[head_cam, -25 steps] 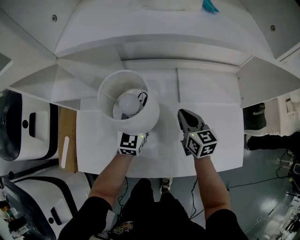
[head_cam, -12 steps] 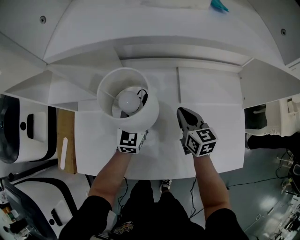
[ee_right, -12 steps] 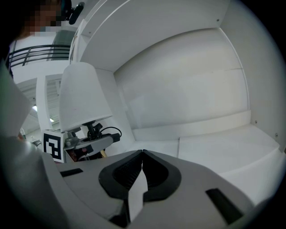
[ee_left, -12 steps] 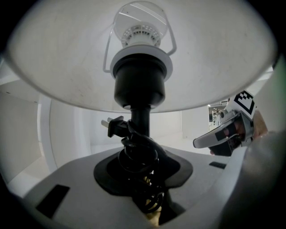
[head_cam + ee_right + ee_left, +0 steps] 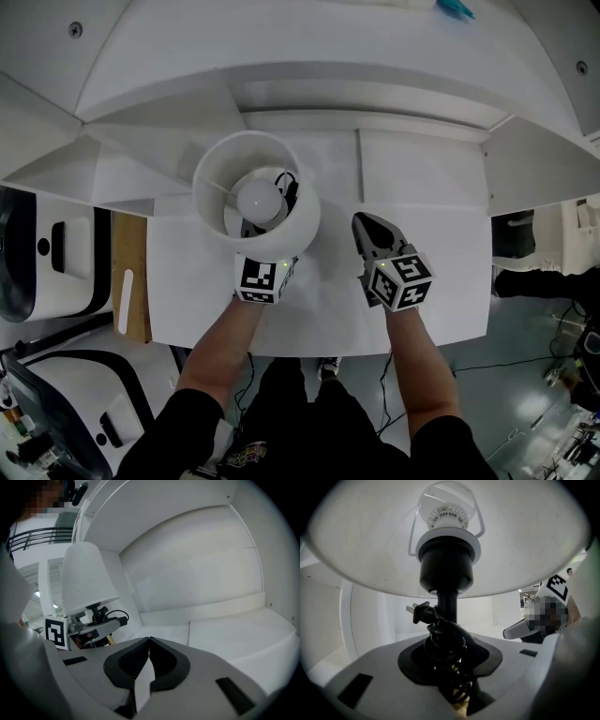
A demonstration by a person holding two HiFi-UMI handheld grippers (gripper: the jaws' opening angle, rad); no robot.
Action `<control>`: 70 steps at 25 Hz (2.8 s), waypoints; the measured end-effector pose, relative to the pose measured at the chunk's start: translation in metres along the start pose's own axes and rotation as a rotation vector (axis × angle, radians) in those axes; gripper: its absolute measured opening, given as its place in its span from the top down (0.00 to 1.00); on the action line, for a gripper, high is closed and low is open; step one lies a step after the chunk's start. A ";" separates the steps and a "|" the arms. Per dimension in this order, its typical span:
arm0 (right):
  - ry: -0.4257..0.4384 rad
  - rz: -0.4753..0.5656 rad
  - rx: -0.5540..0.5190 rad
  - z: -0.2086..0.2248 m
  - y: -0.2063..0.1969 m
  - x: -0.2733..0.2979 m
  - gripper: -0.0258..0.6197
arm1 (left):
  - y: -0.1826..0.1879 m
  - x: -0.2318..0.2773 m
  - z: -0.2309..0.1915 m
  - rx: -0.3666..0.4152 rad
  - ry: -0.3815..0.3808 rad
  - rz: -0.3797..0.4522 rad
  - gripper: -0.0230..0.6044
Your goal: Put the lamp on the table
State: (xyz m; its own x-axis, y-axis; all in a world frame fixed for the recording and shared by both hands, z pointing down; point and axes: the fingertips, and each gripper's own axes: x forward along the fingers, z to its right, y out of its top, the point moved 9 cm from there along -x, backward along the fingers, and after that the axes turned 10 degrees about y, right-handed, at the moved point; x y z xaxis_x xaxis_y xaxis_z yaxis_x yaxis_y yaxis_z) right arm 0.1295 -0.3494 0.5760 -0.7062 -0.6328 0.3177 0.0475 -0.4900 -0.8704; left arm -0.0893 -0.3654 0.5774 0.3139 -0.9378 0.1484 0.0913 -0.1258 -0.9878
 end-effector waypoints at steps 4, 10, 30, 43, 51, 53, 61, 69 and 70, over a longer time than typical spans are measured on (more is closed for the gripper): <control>0.002 -0.001 0.002 -0.002 0.000 -0.002 0.92 | 0.000 -0.001 0.000 0.010 0.011 0.001 0.73; 0.010 -0.001 0.006 -0.002 0.000 -0.007 0.92 | -0.005 -0.003 0.000 0.035 0.028 -0.012 0.71; 0.034 -0.006 0.013 -0.020 -0.008 -0.031 0.92 | -0.023 -0.051 0.005 0.031 0.116 -0.092 0.69; 0.118 -0.030 -0.033 -0.054 0.013 -0.074 0.92 | 0.012 -0.138 0.032 -0.078 0.207 -0.201 0.95; 0.165 -0.017 -0.071 -0.088 0.009 -0.132 0.92 | 0.047 -0.215 0.074 -0.121 0.209 -0.202 0.95; 0.176 -0.014 -0.079 -0.097 0.007 -0.146 0.92 | 0.053 -0.234 0.082 -0.126 0.212 -0.206 0.95; 0.192 -0.006 -0.083 -0.135 -0.001 -0.189 0.92 | 0.070 -0.292 0.099 -0.126 0.213 -0.217 0.95; 0.158 0.041 -0.039 -0.170 -0.009 -0.211 0.92 | 0.080 -0.325 0.092 -0.151 0.161 -0.222 0.95; 0.149 0.046 -0.036 -0.175 -0.012 -0.213 0.92 | 0.079 -0.329 0.089 -0.152 0.152 -0.222 0.95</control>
State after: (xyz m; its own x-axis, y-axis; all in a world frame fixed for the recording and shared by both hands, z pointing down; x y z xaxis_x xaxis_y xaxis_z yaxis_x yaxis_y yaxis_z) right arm 0.1553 -0.1041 0.4527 -0.8010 -0.5568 0.2199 0.0592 -0.4392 -0.8964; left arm -0.1011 -0.0384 0.4543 0.1558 -0.9181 0.3644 -0.0037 -0.3694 -0.9293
